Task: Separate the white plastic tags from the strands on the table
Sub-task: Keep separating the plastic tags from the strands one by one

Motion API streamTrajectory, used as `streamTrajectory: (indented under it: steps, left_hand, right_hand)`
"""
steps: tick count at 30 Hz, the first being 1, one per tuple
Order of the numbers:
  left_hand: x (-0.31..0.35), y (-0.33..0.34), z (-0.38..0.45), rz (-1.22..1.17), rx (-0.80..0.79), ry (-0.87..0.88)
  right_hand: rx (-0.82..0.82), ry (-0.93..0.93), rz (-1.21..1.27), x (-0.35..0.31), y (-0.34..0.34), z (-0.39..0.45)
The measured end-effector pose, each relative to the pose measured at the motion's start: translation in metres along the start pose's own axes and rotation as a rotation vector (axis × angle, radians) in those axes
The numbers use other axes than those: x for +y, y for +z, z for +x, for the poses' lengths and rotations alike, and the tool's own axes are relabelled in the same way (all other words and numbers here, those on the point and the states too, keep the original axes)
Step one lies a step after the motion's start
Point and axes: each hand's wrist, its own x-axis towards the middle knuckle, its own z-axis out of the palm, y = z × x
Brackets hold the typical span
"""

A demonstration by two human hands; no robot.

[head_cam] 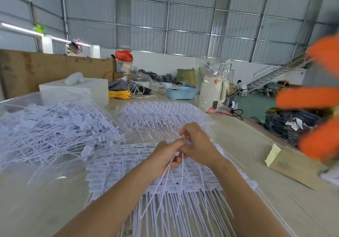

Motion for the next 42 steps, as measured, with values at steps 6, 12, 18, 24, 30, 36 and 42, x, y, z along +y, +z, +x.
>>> streamTrajectory:
  steps: [6,12,18,24,30,36,42]
  left_hand:
    - [0.003,-0.003,0.002,-0.052,0.119,0.096]
    - [-0.001,-0.005,0.001,0.133,0.153,0.11]
    - [-0.001,-0.006,0.003,0.241,0.169,0.058]
    - [0.011,-0.011,-0.002,0.081,0.073,-0.14]
    - [0.047,-0.018,-0.012,-0.321,-0.048,0.062]
    - [0.101,-0.051,-0.036,-0.467,-0.197,0.325]
    - [0.108,-0.121,-0.02,0.872,0.398,0.082]
  right_hand:
    - [-0.197,0.111,0.002,0.0,-0.008,0.002]
    - [-0.321,0.167,0.138,0.002,-0.01,-0.005]
    - [-0.244,0.106,0.112,0.002,-0.003,-0.003]
    - [-0.189,0.049,-0.334,0.019,-0.011,-0.005]
    - [0.082,0.243,-0.095,0.036,-0.036,-0.007]
    - [-0.103,0.162,-0.241,0.03,-0.02,-0.006]
    - [-0.134,0.176,-0.258,0.028,-0.018,-0.006]
